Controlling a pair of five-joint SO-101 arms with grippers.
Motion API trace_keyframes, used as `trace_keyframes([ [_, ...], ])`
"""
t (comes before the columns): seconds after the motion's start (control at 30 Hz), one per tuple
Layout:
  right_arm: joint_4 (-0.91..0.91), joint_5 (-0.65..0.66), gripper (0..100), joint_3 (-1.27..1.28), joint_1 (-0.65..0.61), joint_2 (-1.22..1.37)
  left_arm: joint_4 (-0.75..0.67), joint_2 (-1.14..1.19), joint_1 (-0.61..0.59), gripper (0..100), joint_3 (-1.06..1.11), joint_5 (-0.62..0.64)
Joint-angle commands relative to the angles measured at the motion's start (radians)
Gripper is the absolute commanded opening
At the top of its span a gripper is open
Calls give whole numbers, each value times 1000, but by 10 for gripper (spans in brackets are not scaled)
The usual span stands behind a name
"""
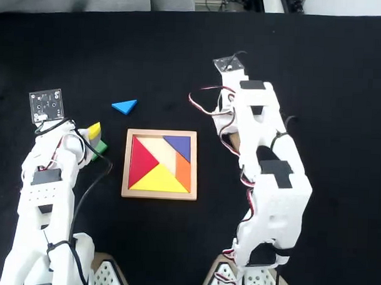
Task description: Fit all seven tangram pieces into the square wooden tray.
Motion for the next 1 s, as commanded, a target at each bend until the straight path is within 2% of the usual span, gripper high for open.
trace_keyframes([
  [0.0,68,14,11,-51,12,-16,-23,0,2,300,-10,5],
  [0.23,57,51,11,68,6,-148,-23,0,2,300,-10,5],
  [0.53,-250,48,11,572,11,-676,-23,0,4,300,-10,5],
  [0.6,-273,48,13,633,11,-746,-23,0,4,300,-10,5],
  [0.67,-230,25,40,633,11,-754,-23,0,4,300,-10,5],
  [0.83,-101,-49,193,524,11,-634,-23,0,4,300,-10,5],
  [0.97,-95,-97,209,437,12,-496,-23,0,2,300,-10,5],
])
